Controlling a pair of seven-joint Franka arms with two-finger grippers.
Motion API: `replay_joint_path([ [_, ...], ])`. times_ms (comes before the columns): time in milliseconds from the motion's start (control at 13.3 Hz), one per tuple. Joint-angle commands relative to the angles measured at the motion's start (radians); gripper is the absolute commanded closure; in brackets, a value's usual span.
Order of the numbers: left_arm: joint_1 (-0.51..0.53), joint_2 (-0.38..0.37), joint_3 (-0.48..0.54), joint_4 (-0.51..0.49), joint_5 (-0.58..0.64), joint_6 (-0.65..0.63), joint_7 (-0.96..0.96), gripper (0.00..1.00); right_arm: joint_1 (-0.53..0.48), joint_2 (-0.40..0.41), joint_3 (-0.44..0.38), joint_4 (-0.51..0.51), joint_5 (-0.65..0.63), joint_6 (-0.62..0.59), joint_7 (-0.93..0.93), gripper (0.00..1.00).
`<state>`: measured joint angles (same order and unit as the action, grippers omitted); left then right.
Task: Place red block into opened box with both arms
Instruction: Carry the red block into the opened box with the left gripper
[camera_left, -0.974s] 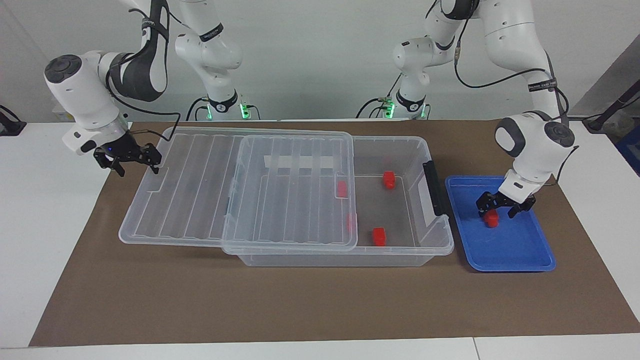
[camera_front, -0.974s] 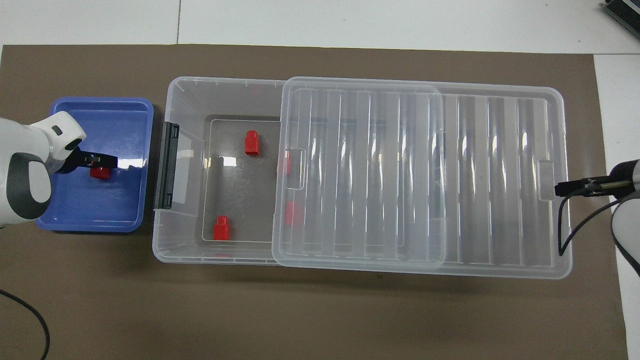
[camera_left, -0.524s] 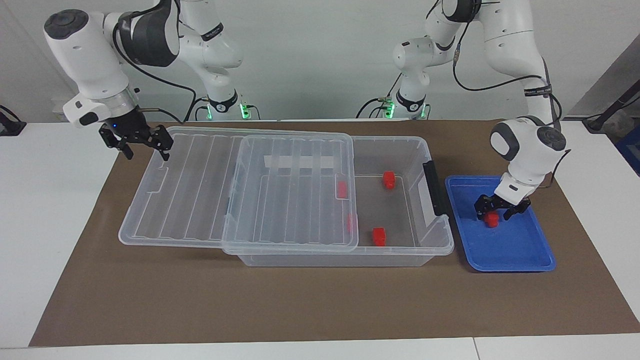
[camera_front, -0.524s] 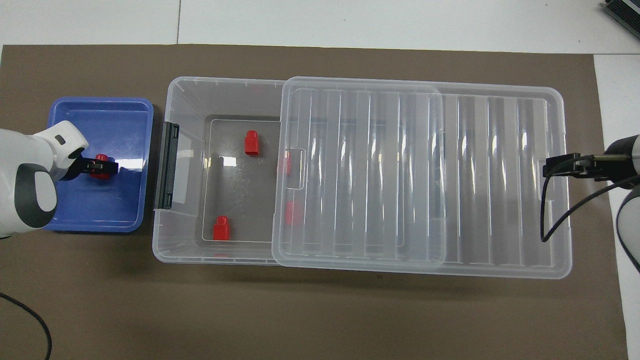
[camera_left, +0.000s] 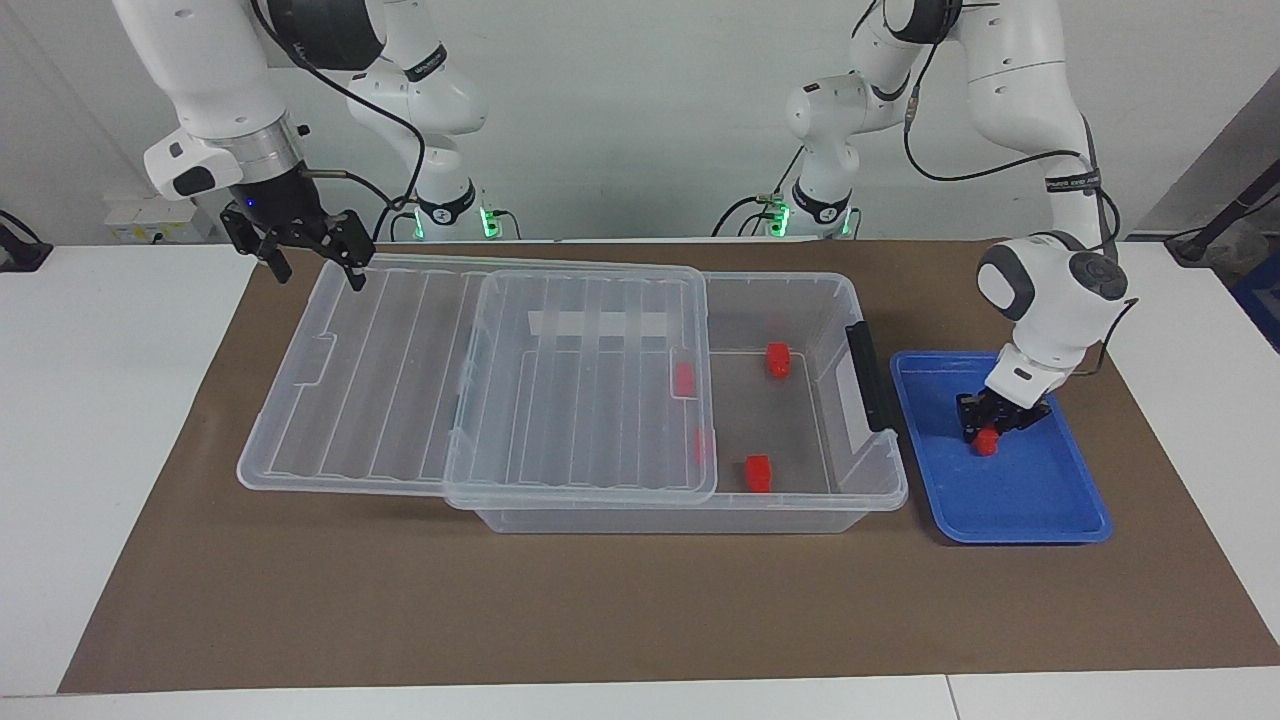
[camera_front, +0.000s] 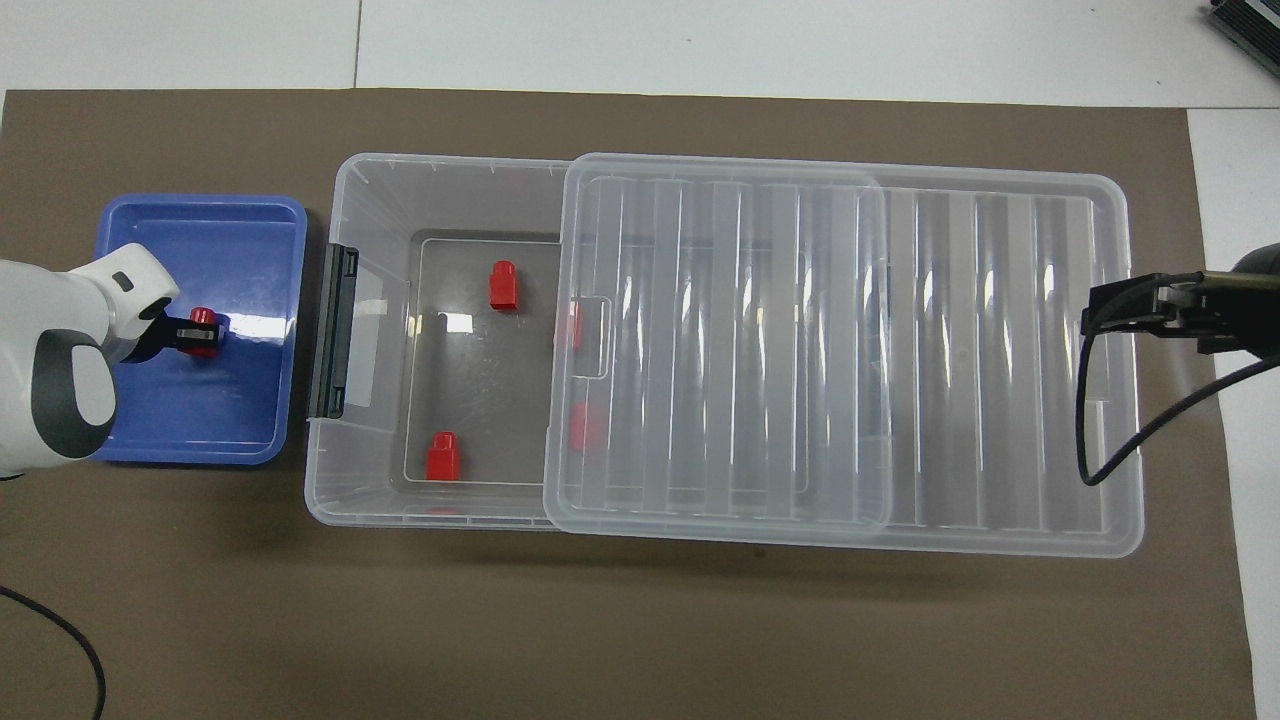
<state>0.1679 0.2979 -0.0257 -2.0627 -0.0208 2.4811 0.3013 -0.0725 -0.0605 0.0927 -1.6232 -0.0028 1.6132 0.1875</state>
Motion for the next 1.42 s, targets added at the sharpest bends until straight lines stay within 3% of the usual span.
replay_joint_path([
  [0, 0.001, -0.017, -0.003, 0.030, -0.004, -0.080, 0.009, 1.00, -0.004, 0.083, 0.001, 0.130, -0.006, -0.068, 0.018, 0.00],
  [150, -0.005, -0.042, -0.003, 0.108, -0.011, -0.224, -0.008, 1.00, -0.006, 0.100, 0.001, 0.148, -0.002, -0.067, 0.021, 0.00],
  [300, -0.011, -0.060, -0.013, 0.214, -0.031, -0.393, -0.091, 1.00, 0.000, 0.068, 0.001, 0.105, -0.003, -0.070, 0.020, 0.00],
  [599, -0.056, -0.077, -0.051, 0.430, -0.140, -0.664, -0.382, 1.00, 0.006, 0.031, 0.002, 0.054, -0.005, -0.121, 0.023, 0.00],
  [974, -0.122, -0.091, -0.177, 0.472, -0.162, -0.679, -0.811, 0.99, 0.042, 0.018, 0.002, 0.028, -0.049, -0.107, 0.036, 0.00],
  [1348, -0.295, -0.108, -0.175, 0.441, -0.090, -0.640, -0.964, 0.99, 0.043, 0.018, -0.001, 0.020, -0.040, -0.088, 0.053, 0.00],
])
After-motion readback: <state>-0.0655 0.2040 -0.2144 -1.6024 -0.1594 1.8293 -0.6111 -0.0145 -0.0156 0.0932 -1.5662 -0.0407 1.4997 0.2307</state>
